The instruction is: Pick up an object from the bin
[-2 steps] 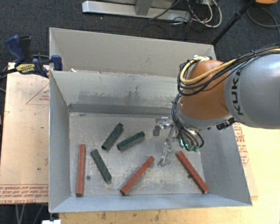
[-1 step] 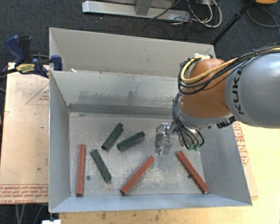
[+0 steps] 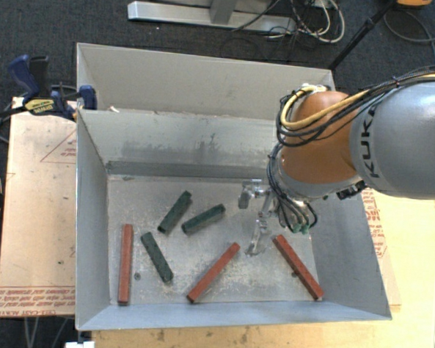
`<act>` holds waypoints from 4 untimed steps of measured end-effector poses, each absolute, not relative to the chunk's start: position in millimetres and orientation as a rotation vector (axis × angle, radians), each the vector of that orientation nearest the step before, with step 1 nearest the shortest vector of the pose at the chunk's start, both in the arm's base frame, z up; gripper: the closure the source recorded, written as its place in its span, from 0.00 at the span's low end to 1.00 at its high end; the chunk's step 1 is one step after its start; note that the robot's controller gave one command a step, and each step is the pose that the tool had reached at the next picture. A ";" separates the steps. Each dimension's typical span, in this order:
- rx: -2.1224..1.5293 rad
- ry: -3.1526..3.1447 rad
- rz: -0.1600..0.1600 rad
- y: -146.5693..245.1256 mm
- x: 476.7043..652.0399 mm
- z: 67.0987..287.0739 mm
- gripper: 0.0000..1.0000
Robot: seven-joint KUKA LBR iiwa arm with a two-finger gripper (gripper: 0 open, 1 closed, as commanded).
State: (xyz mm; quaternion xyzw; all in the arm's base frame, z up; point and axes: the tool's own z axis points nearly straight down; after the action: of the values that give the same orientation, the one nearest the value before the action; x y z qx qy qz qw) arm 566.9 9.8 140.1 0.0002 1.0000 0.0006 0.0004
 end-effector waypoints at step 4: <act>-0.185 3.137 0.002 54.8 545.6 92.2 0.00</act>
Offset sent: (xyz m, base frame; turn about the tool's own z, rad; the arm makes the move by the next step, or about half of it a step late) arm -0.0193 -0.0048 -0.0417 -0.0488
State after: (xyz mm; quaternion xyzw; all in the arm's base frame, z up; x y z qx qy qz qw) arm 545.6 54.8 92.2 -0.0588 0.9983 0.0005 -0.0002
